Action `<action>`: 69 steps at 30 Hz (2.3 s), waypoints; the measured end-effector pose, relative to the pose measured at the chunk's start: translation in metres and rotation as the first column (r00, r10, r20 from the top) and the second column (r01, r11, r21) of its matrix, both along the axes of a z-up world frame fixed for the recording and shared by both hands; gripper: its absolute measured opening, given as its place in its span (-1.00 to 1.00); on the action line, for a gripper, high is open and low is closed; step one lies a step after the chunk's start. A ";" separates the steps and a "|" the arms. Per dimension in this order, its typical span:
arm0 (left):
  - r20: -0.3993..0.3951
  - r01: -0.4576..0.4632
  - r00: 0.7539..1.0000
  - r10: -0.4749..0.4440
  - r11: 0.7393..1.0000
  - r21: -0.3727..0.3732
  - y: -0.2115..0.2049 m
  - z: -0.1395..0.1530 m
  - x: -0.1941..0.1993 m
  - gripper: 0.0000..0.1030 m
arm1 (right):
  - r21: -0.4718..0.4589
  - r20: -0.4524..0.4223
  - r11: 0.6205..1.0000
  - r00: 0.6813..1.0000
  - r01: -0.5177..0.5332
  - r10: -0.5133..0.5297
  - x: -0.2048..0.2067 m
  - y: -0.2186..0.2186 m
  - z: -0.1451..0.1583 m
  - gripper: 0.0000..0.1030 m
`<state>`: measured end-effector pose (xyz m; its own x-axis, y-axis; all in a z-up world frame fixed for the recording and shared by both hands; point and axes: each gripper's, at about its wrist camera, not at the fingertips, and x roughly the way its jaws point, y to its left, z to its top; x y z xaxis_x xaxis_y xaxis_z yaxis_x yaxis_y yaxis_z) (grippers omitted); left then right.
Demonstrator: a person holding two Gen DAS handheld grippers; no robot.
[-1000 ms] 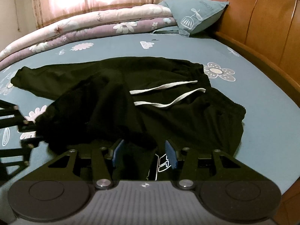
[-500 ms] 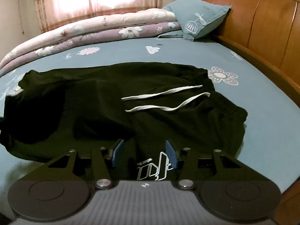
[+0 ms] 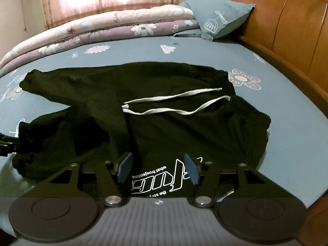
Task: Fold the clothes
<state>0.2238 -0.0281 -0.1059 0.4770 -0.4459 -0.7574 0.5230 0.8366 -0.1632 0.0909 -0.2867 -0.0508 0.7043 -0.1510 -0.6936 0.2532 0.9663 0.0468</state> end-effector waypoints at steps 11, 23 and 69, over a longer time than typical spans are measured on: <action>-0.074 -0.049 0.996 0.043 0.996 -0.080 0.006 -0.017 0.011 0.04 | -0.013 -0.017 0.999 0.999 -0.041 0.041 0.007 0.012 -0.005 0.20; -0.168 -0.118 0.981 0.096 0.985 -0.126 -0.002 -0.017 0.013 -0.78 | -0.017 0.014 0.997 0.997 -0.076 0.076 -0.007 0.021 0.008 0.27; -0.121 -0.783 0.612 0.782 0.620 0.047 0.283 0.062 -0.060 -0.77 | -0.001 -0.005 0.997 0.997 -0.074 0.074 -0.009 0.032 0.006 0.41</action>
